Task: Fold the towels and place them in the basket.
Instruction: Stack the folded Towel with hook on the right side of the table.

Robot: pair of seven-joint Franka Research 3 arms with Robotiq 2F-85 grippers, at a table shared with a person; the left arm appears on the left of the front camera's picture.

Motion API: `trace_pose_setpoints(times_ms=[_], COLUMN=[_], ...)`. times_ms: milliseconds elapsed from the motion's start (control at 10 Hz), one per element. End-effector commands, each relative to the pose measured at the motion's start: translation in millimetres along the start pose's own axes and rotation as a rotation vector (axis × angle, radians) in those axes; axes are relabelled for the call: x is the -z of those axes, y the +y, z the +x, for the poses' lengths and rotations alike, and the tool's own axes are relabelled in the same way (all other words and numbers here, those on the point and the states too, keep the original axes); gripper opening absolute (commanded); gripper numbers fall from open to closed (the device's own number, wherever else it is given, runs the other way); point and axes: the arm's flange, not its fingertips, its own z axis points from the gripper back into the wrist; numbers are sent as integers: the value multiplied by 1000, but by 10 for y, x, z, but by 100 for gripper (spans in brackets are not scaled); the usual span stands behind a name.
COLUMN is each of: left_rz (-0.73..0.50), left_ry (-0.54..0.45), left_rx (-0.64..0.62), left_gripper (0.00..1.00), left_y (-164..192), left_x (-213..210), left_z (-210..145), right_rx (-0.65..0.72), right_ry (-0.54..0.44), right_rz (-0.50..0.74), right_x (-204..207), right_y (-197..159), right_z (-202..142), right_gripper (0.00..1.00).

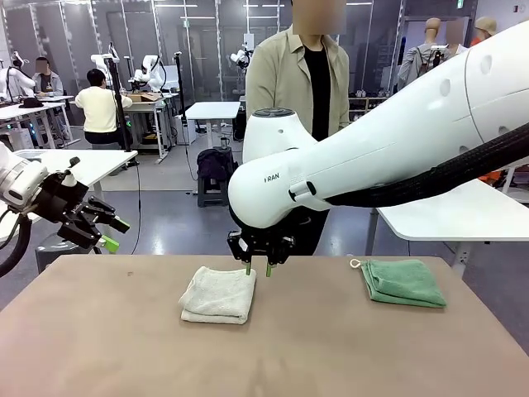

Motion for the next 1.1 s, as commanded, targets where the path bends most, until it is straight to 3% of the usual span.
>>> trace_pose_setpoints(times_ms=[0,200,600,1000], left_rz=[5,5,5,5], left_ry=[4,4,4,4], left_rx=[-8,-8,-8,-8], left_gripper=[84,84,84,84], left_y=[3,3,3,3], left_x=[-1,-1,-1,-1], left_z=[16,16,16,16], right_rx=[-15,-19,-17,22], right_ry=[16,8,53,60], right_rz=[15,46,266,379], right_x=[-45,-51,270,750], right_y=[-57,-179,-611,-545], right_z=[-6,55,221,357], right_gripper=[43,43,43,43])
